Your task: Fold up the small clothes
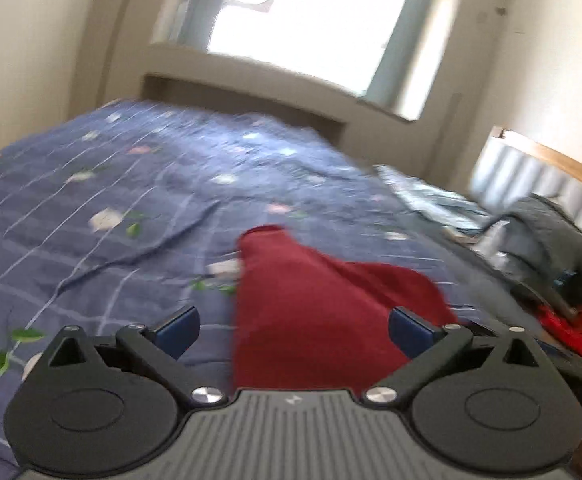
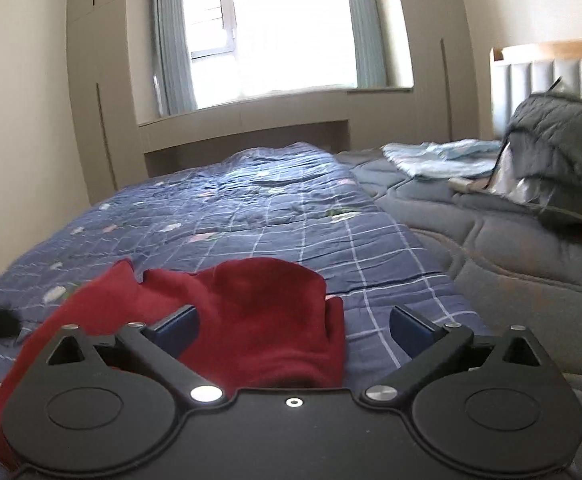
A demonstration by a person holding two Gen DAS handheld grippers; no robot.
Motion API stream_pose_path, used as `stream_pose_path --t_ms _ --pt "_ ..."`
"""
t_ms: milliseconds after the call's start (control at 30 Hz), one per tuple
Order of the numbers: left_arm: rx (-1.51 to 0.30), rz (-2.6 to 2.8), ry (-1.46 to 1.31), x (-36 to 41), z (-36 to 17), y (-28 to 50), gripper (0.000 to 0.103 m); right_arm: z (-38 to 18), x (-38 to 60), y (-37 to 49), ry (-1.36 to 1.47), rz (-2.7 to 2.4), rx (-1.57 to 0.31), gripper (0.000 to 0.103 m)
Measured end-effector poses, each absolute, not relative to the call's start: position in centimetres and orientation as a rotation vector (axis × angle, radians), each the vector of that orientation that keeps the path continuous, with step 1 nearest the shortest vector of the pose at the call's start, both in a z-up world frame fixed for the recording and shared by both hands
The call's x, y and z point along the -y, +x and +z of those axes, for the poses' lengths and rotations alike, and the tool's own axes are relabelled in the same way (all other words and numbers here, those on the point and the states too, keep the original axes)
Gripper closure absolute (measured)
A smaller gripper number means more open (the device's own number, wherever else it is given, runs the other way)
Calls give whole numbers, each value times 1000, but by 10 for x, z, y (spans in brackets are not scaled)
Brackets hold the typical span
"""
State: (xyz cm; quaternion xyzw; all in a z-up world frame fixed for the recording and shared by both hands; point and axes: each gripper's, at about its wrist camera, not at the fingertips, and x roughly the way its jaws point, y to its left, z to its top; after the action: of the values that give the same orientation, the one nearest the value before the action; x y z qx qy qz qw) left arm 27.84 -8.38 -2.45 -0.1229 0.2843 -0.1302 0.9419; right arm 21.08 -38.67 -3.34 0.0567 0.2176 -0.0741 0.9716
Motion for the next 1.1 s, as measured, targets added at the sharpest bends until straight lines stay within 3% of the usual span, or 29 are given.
stream_pose_path --t_ms 333,533,867,1100 --pt "-770 -173 -302 52 -80 279 0 -71 373 186 2 -346 -485 1" --pt "-742 -174 -214 56 -90 276 0 -99 373 187 42 -394 -504 1" --pt "-677 -185 -335 39 -58 275 0 -72 392 174 102 -316 -377 1" --pt "-586 -188 -311 55 -30 339 0 -40 402 237 25 -209 -384 1"
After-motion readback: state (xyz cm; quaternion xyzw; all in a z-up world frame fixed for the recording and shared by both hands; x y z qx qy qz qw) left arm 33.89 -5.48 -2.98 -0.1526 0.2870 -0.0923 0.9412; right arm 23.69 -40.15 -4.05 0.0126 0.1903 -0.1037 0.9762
